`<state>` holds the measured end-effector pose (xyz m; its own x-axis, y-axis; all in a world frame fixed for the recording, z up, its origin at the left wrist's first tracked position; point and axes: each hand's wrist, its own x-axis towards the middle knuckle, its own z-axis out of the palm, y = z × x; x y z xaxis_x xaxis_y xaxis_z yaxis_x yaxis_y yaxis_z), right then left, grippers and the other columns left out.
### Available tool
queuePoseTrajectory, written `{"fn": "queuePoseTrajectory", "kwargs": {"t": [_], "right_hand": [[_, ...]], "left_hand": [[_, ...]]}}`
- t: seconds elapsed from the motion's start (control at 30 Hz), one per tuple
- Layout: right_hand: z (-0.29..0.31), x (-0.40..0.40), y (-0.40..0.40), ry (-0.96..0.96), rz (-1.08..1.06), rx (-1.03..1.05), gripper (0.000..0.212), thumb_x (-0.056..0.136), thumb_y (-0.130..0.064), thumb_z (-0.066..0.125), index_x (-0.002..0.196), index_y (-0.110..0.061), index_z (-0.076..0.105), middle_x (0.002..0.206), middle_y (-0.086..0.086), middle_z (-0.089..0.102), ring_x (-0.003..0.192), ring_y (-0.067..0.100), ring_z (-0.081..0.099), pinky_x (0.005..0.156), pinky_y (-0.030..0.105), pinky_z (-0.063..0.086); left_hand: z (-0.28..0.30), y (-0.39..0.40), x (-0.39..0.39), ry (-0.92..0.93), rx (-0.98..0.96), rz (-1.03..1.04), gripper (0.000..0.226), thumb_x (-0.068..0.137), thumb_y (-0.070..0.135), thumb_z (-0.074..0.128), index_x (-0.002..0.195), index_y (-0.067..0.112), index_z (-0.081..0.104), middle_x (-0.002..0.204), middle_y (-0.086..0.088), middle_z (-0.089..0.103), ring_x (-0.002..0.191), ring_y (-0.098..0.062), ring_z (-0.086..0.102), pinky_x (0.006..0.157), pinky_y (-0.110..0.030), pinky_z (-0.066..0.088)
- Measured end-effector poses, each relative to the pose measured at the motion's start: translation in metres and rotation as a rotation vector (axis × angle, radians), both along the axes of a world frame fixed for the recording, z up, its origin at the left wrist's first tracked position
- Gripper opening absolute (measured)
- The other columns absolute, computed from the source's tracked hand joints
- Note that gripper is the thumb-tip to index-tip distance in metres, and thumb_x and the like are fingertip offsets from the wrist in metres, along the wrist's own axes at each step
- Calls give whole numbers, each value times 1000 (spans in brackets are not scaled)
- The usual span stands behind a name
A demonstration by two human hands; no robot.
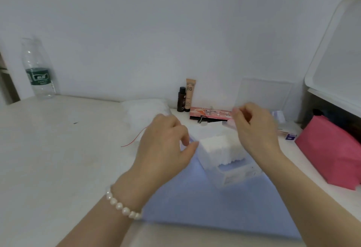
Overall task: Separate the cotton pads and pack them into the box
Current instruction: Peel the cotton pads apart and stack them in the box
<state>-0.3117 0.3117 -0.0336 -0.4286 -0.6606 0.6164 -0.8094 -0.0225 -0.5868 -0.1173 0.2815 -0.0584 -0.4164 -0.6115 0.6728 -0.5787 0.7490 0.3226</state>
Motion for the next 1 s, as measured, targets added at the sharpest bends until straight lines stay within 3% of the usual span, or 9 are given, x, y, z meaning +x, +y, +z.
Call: {"fn": "queuePoseTrajectory", "kwargs": {"t": [0.07,0.13,0.27,0.37,0.5,0.67,0.77,0.83,1.0], "right_hand": [[1,35,12,-1,192,-78,30,89,-20,56,63,-6,54,57,6,53,57,20,44,55,27,35],[-11,67,16,88,400,5,29,86,-23,52,65,-5,60,62,5,58,62,16,49,61,29,39],[-55,114,-13,375,578,347,23,90,-11,39,91,-4,61,97,12,63,93,27,55,75,31,39],[-74,130,-46,434,465,480,30,87,1,41,114,1,55,126,19,48,123,34,40,96,36,37],[-75,127,-73,381,164,564,49,94,-14,43,140,-6,29,148,17,24,139,31,19,113,35,15],[-82,120,-90,314,64,825,69,92,-30,49,147,-18,10,150,18,21,139,34,20,112,42,20],[-79,119,-88,344,114,825,48,94,-26,45,138,-14,33,138,14,42,127,31,40,101,39,34],[-77,119,-85,325,155,757,39,94,-21,43,132,-14,42,132,12,46,121,30,44,94,37,37],[-77,120,-64,146,319,527,33,89,-5,45,121,-10,55,112,8,50,104,26,50,76,20,39]], "left_hand": [[4,-13,29,54,-122,78,20,68,40,65,57,22,65,88,1,59,88,-19,41,73,-34,38],[0,-24,53,-22,-52,93,7,61,31,76,61,25,72,113,-4,61,113,-22,36,90,-41,34],[-14,-45,76,-152,136,64,29,78,0,69,98,19,75,141,2,48,137,-25,30,106,-25,21],[-17,-48,69,-86,211,38,49,82,-11,51,123,14,62,139,4,49,130,-21,45,102,-18,28],[-18,-47,52,-43,225,-14,56,78,-17,48,124,13,60,138,3,50,127,-18,48,103,-19,32],[-21,-52,44,-70,221,-26,54,80,-11,48,122,21,63,137,9,52,124,-17,50,99,-30,42],[-24,-52,45,-78,228,-5,43,85,19,41,122,21,63,136,11,52,123,-14,50,98,-22,38],[-26,-51,43,-40,244,5,64,75,36,23,122,20,63,135,13,52,121,-8,49,96,-19,35],[-26,-48,43,-7,240,6,59,74,16,27,120,15,64,135,10,54,121,-15,51,97,-26,41]]}}
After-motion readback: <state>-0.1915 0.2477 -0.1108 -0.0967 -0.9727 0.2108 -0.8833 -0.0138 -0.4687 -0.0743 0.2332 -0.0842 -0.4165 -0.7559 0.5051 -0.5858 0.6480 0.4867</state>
